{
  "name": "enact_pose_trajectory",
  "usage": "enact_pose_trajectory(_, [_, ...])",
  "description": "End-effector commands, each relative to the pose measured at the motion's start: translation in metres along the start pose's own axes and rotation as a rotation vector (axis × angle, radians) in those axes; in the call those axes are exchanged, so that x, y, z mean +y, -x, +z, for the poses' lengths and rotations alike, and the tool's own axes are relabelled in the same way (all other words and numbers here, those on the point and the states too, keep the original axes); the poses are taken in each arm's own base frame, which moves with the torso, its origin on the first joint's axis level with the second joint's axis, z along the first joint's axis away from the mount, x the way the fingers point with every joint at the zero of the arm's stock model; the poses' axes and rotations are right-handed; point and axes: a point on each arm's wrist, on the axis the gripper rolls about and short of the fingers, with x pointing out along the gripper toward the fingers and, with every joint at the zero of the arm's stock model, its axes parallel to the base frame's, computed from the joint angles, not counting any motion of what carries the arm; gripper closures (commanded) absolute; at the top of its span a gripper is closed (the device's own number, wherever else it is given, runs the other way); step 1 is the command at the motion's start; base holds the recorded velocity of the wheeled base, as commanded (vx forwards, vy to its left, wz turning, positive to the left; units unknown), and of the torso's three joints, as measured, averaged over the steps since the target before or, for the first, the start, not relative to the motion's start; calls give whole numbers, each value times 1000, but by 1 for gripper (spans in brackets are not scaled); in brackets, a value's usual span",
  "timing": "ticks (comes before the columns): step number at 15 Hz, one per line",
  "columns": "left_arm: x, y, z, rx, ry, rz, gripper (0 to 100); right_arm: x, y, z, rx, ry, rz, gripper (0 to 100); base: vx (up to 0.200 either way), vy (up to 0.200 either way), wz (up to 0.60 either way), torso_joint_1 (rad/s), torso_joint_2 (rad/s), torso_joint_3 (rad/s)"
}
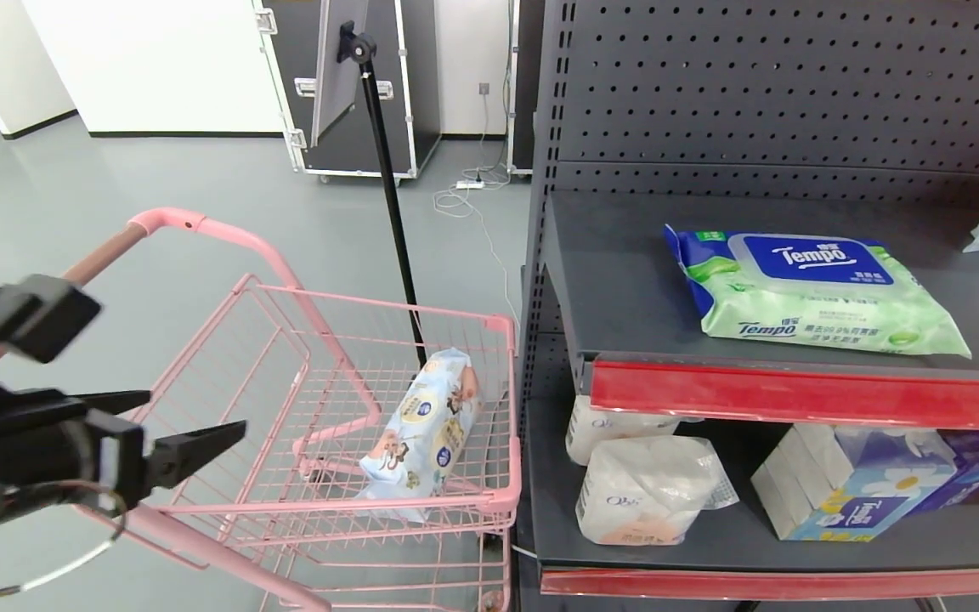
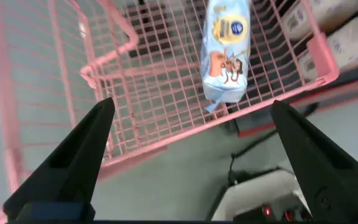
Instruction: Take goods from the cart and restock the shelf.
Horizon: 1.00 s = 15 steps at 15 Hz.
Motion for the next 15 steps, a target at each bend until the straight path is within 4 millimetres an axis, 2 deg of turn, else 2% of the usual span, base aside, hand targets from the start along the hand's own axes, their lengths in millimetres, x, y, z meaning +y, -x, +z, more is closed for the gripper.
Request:
enact_pose_trajectory(1, [-14, -113, -9, 286, -39, -90, 0, 0, 0, 0, 0, 0, -2, 0, 0, 0, 0, 0, 0, 0])
enact_pose_trajectory(3, [-20, -140, -18, 317, -52, -107, 0, 0, 0, 0, 0, 0, -2, 0, 0, 0, 0, 0, 0, 0])
enact_pose_trajectory(4, [-24, -149, -24, 351, -59, -113, 0, 0, 0, 0, 2, 0, -2, 0, 0, 0, 0, 0, 0, 0])
enact_pose_trajectory(5, [-24, -151, -25, 354, -60, -115, 0, 0, 0, 0, 2, 0, -2, 0, 0, 0, 0, 0, 0, 0])
enact_pose_trajectory(6, [-27, -166, -31, 394, -64, -121, 0, 0, 0, 0, 2, 0, -2, 0, 0, 0, 0, 0, 0, 0])
enact_pose_trajectory(8, [-30, -181, -34, 414, -66, -129, 0, 0, 0, 0, 2, 0, -2, 0, 0, 0, 0, 0, 0, 0])
enact_pose_trajectory(12, [-35, -195, -30, 410, -78, -142, 0, 0, 0, 0, 2, 0, -2, 0, 0, 0, 0, 0, 0, 0])
enact_pose_trajectory(15, [-50, -205, -31, 417, -106, -173, 0, 0, 0, 0, 2, 0, -3, 0, 0, 0, 0, 0, 0, 0])
